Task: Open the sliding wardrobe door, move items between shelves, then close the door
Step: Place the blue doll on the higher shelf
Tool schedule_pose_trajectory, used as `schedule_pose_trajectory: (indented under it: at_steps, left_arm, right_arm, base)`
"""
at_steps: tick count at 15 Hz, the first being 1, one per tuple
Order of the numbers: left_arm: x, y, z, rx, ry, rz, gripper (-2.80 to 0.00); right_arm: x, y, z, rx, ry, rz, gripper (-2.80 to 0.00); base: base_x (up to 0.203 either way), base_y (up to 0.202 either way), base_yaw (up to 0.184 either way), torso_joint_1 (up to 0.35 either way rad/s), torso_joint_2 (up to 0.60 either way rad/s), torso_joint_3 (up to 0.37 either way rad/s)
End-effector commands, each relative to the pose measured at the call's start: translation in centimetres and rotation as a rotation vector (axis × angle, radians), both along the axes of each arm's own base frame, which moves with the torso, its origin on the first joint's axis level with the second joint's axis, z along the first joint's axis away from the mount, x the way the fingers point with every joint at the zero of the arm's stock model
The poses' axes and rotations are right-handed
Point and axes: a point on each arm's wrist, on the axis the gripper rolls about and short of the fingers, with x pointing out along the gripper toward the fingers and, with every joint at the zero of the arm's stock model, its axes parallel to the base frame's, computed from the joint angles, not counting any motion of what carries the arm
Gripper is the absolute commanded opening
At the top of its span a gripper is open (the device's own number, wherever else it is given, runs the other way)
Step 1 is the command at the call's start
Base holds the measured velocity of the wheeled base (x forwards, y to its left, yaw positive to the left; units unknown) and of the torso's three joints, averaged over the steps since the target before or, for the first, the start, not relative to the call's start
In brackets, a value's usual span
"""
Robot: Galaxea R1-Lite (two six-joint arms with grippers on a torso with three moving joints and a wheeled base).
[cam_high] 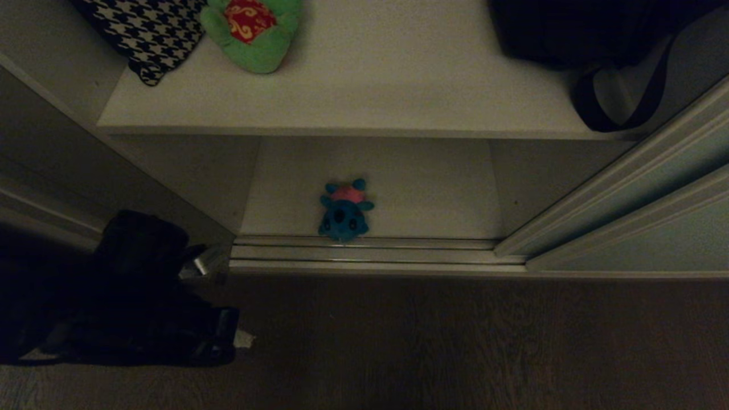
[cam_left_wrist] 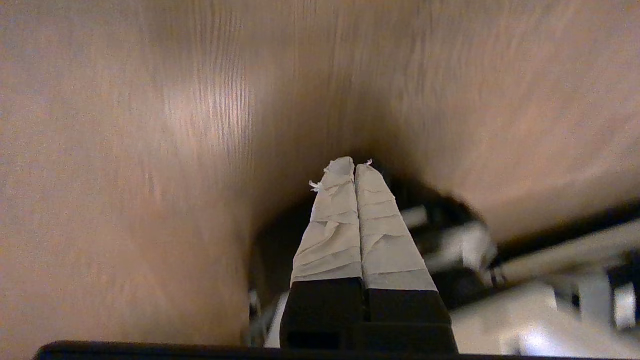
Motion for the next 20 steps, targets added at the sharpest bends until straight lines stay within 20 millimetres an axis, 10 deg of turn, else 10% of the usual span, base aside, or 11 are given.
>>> schedule_pose_trajectory:
  at_steps: [1,12,13,20]
  left_arm:
    - [4.0,-1.1,-3.8,0.025,0.103,-0.002,-2.8]
    - [16.0,-4.3,-4.6,-0.002,-0.154,0.046,-2.8]
    - [16.6,-4.5,-4.1,-0.004,-0.178,0.059,0.0]
    - [19.4,-5.5,-4.0,-0.039,-0.256,0.068,0.0]
  right_arm:
    - [0.0,0.0,0.0,0.0,0.0,-0.001,-2.8]
    - [0.0,0.0,0.0,0.0,0.0,0.0,-2.8]
    - [0.0,0.0,0.0,0.0,0.0,-0.001,-2.8]
    - [0.0,0.0,0.0,0.0,0.0,0.0,-2.8]
  base:
    - [0.0,0.0,0.0,0.0,0.0,0.0]
    - [0.0,0.0,0.0,0.0,0.0,0.0]
    - [0.0,0.0,0.0,0.0,0.0,0.0]
    - [0.0,0.0,0.0,0.0,0.0,0.0]
